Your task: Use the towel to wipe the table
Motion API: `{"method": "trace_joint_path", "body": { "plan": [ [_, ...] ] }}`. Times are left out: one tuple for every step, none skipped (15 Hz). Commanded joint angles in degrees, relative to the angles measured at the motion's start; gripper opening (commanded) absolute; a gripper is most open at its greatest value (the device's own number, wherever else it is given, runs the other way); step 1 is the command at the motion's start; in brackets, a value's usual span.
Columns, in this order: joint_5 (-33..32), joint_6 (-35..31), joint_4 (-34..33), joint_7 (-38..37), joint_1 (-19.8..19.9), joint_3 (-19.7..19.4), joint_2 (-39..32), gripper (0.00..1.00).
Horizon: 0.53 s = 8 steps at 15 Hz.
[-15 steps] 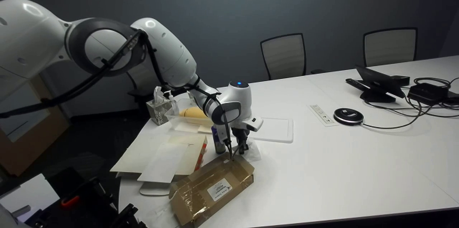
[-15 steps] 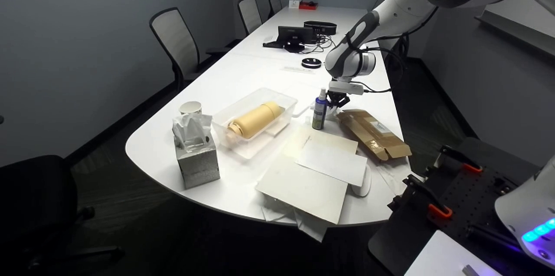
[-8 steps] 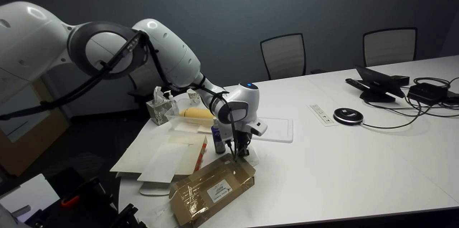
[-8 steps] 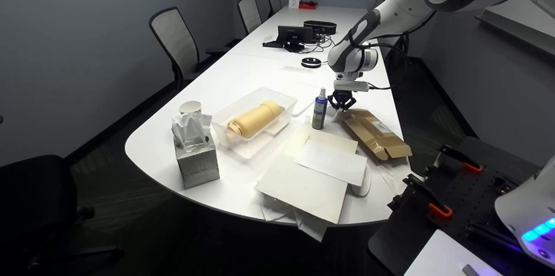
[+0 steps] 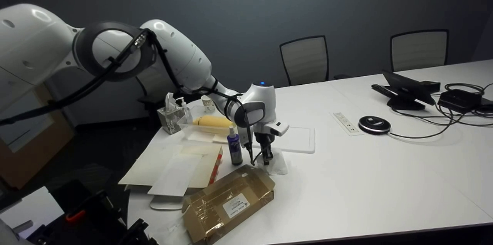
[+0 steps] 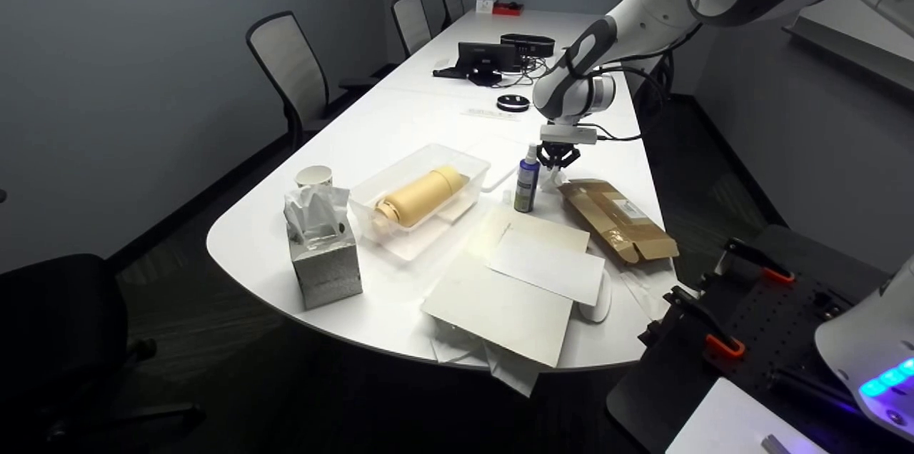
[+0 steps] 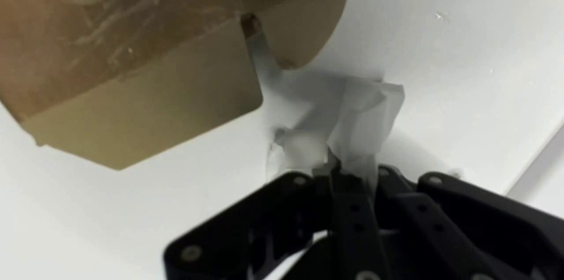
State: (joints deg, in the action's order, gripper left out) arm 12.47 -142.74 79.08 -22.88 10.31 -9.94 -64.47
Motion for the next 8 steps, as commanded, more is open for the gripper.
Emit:
{"method": "trace_joint_path", "body": {
  "plan": [
    [0.67, -2.37, -1.95, -1.4, -0.19, 0.09, -1.32, 0.0],
    [1.1, -2.72, -2.09, -1.02, 0.21, 0.64, -1.36, 0.0],
    [1.62, -3.02, -2.51, -0.63, 0.72, 1.32, -1.58, 0.0],
    [2.1, -3.37, -2.78, -0.35, 1.17, 1.99, -1.72, 0.0],
    [2.6, -3.54, -3.2, -0.05, 1.69, 2.69, -1.95, 0.0],
    [3.22, -3.66, -3.74, 0.37, 2.32, 3.53, -2.22, 0.0],
    [4.02, -3.69, -4.2, 0.79, 3.02, 4.5, -2.41, 0.0],
    [4.88, -3.54, -4.81, 1.35, 3.76, 5.53, -2.7, 0.0]
  ]
}}
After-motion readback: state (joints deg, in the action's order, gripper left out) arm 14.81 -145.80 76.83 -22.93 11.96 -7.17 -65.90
